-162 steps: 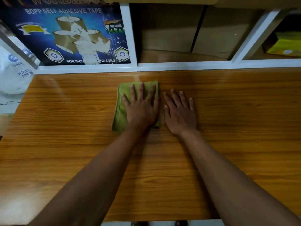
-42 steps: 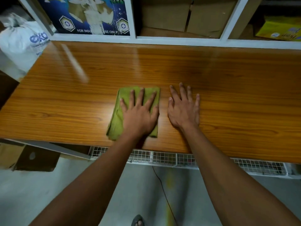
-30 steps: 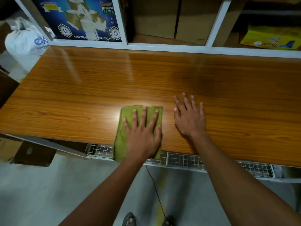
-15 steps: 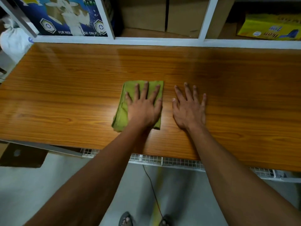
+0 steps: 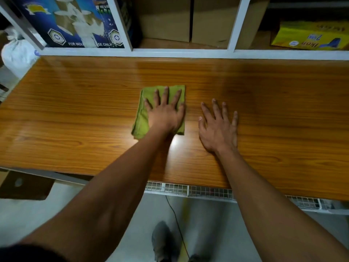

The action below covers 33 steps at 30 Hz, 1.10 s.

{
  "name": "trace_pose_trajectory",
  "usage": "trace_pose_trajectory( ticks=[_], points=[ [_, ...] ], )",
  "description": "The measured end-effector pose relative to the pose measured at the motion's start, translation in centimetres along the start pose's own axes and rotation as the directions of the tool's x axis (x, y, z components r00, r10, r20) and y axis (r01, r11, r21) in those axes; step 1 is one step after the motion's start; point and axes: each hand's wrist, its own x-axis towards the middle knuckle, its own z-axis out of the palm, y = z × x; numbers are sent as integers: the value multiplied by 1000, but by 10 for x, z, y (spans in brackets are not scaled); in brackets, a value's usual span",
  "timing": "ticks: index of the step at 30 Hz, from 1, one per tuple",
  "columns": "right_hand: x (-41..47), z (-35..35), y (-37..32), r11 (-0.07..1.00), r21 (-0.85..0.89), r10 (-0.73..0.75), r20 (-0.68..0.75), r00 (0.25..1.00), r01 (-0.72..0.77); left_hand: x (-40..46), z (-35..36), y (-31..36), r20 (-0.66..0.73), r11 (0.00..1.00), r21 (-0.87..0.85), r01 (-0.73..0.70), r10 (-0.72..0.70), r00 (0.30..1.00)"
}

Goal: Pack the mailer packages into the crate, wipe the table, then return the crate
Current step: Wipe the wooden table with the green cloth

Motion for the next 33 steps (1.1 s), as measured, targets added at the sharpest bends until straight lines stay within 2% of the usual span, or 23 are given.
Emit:
trace_pose_trajectory(
  ticks=[4,6,11,15,18,21,27,33],
  points=[
    [2,-5,-4,1000,11,11,16,1000,-11,-91,16,-4,-39,999,-5,-47,47,998],
    [11,-9,-5,1000,26,4,22,1000,-4,-96,16,-7,-16,998,-40,-44,44,999],
    [69,-5,-8,999,3,-32,74,997,32,11,9,-1,-49,999,-24,-26,25,999],
    [111,-2,-9,1000,-6,-30,43,999,31,127,-5,4,-47,1000,-19,-7,6,999],
    [125,1,-8,1000,-13,-25,43,999,26,183,-15,8,-14,999,-28,30,-30,999],
    [124,0,-7,1000,-9,-12,39,999,12,181,-20,12,10,999,-31,14,-14,1000],
    [122,-3,-9,1000,10,-9,49,999,8,62,-1,-3,-41,998,-3,-58,58,998],
    [122,-1,-8,1000,3,-7,51,999,6,166,-21,-7,-13,1000,2,-30,30,999]
  ],
)
